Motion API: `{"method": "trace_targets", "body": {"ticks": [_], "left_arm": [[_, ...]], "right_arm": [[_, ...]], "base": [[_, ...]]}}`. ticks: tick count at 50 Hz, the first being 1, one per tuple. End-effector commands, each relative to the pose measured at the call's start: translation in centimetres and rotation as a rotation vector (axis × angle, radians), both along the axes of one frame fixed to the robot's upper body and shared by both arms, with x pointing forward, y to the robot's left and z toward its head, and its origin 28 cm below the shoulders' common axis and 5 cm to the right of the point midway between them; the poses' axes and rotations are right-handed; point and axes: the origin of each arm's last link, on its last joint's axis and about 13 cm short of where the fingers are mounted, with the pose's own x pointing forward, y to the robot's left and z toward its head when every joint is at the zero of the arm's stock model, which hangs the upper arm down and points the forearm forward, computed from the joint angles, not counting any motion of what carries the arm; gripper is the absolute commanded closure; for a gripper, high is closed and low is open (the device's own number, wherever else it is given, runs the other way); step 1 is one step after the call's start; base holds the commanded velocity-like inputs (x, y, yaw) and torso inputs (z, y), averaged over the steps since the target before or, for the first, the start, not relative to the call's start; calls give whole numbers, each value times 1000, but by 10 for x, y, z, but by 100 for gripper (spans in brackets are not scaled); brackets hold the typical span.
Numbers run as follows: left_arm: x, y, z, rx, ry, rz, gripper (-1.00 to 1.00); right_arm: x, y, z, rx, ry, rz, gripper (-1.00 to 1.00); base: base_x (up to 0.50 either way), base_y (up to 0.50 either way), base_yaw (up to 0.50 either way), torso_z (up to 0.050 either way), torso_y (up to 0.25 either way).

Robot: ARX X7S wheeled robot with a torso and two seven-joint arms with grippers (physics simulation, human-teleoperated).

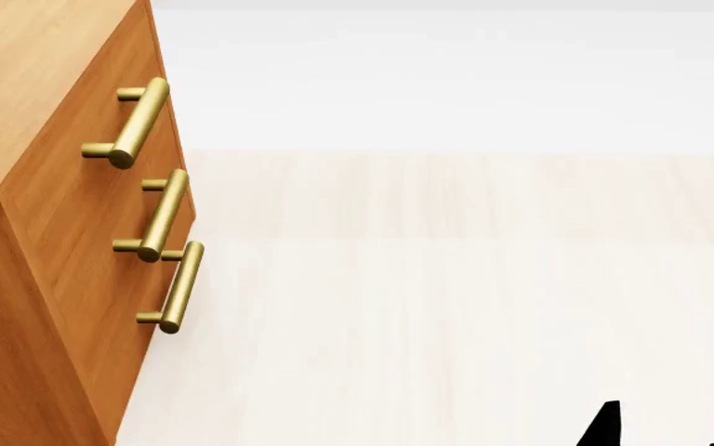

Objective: Put the bowl on top of the cabinet.

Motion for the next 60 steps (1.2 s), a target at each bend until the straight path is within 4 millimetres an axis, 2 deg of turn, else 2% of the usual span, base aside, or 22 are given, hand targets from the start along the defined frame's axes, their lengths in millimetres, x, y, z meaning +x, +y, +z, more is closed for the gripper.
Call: {"method": "trace_targets", "body": {"ticks": [1, 14, 23, 45, 46, 60], "left_arm": [[3, 4, -6, -24, -12, -5, 100], [7, 8, -15, -29, 1, 13, 100], [8, 5, -12, -21, 0, 8, 100], [10, 9, -19, -16, 7, 21, 100], [10, 9, -19, -11, 8, 22, -100], [9, 8, -22, 5, 12, 27, -100]], "right_arm": [[-2, 0, 0, -1, -5, -2, -100], [0, 0, -1, -4, -1, -3, -100], [-1, 0, 0, -2, -2, -3, -100], [-1, -1, 0, -2, -4, -5, -100], [-1, 0, 0, -3, -4, -5, -100], [-2, 0, 0, -4, -5, -4, -100]], "base": [[0, 0, 0, 0, 0], [0, 0, 0, 0, 1], [0, 0, 0, 0, 0], [0, 0, 0, 0, 0], [0, 0, 0, 0, 0], [0, 0, 0, 0, 0]]}}
